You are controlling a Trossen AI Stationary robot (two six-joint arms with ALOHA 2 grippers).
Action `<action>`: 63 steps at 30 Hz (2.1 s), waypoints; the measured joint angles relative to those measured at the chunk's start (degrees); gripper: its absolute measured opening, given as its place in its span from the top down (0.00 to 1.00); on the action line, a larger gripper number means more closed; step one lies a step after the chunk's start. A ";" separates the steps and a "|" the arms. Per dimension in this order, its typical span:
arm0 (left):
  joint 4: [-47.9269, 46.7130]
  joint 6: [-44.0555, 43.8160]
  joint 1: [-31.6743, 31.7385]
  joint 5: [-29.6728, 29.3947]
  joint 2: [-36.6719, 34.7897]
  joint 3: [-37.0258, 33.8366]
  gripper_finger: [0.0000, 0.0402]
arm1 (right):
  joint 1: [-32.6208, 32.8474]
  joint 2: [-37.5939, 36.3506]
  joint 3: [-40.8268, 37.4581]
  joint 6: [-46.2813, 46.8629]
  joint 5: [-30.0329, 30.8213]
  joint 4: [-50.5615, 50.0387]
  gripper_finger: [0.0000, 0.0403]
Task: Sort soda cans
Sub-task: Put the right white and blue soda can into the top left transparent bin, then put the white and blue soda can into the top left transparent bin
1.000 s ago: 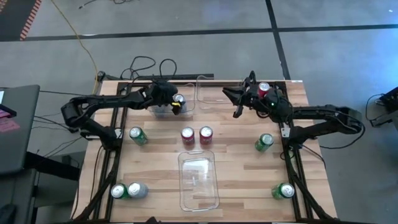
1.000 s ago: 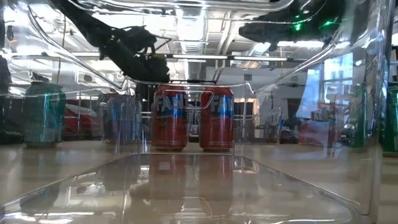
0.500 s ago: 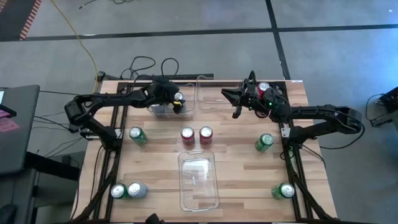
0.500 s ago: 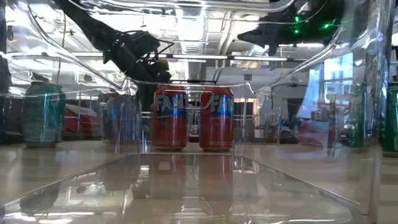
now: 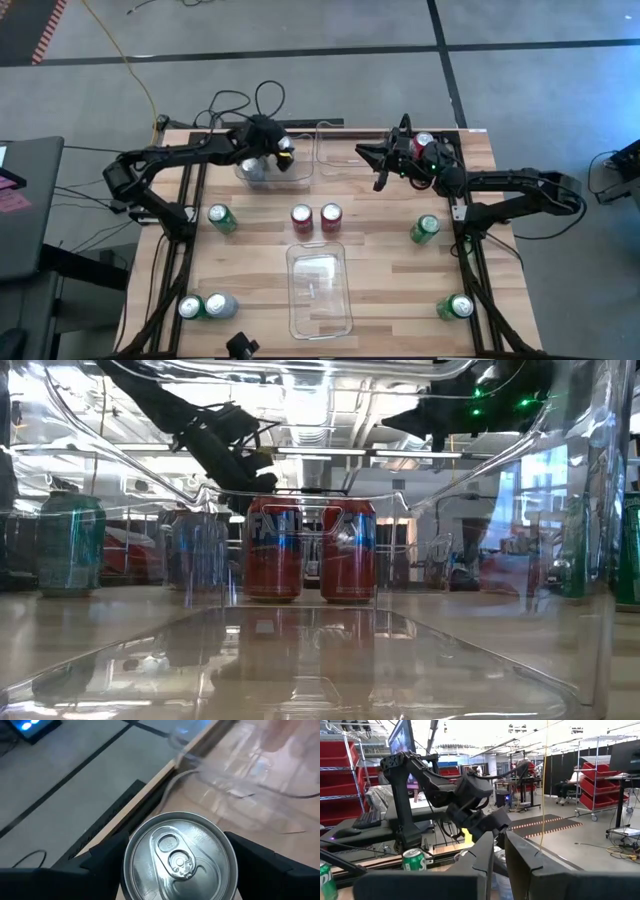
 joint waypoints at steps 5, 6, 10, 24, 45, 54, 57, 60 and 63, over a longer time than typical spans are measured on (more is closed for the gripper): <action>-1.04 -0.07 1.89 -0.02 0.07 -1.41 0.27 | 0.00 0.00 0.00 -0.01 0.00 -0.23 0.84; -0.92 -0.07 2.00 0.02 0.07 -1.68 0.27 | 0.00 0.00 0.00 -0.01 0.00 -0.22 0.84; -1.00 -0.17 1.96 0.37 0.07 -1.94 0.26 | -0.01 0.00 0.00 0.00 0.00 -0.20 0.84; -1.04 -0.31 1.96 0.27 0.00 -1.92 0.15 | 0.01 0.00 0.00 0.06 0.00 -0.20 0.84; -12.65 -0.01 -0.58 -1.20 -15.40 -1.94 0.12 | 0.75 -0.11 0.00 1.81 0.00 -1.64 0.84; -30.97 -5.99 -13.00 -1.31 -24.73 -1.94 0.12 | 2.05 -0.13 0.02 2.11 -0.02 -1.49 0.84; -37.16 -10.45 -19.13 -3.45 -27.41 -1.94 0.12 | 2.22 -0.13 0.02 2.11 -0.04 -1.49 0.84; -41.74 -15.78 -25.11 -5.59 -29.91 -1.94 0.13 | 2.20 -0.13 0.02 2.12 -0.04 -1.51 0.84; -46.10 -21.30 -30.56 -7.59 -31.71 -1.94 0.14 | 2.27 -0.13 0.04 2.13 -0.04 -1.52 0.84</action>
